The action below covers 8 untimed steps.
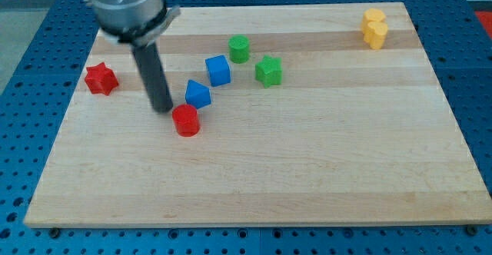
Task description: Push the red circle slightly left
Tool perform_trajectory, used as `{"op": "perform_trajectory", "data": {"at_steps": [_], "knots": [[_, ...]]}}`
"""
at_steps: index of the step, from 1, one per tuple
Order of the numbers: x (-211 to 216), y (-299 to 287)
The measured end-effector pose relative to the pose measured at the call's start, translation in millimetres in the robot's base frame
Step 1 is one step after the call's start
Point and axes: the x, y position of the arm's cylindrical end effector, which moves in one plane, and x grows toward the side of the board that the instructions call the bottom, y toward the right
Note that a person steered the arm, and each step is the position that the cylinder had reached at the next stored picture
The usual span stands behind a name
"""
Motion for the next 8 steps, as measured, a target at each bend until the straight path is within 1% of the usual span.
{"op": "perform_trajectory", "data": {"at_steps": [1,2,3,4,5,6,7,8], "knots": [[64.1,-3.0],[104.3,5.1],[105.7,79.5],[48.5,155.7],[20.8,160.5],[-29.6,147.0],[-29.6,139.5],[-49.0,133.1]]}}
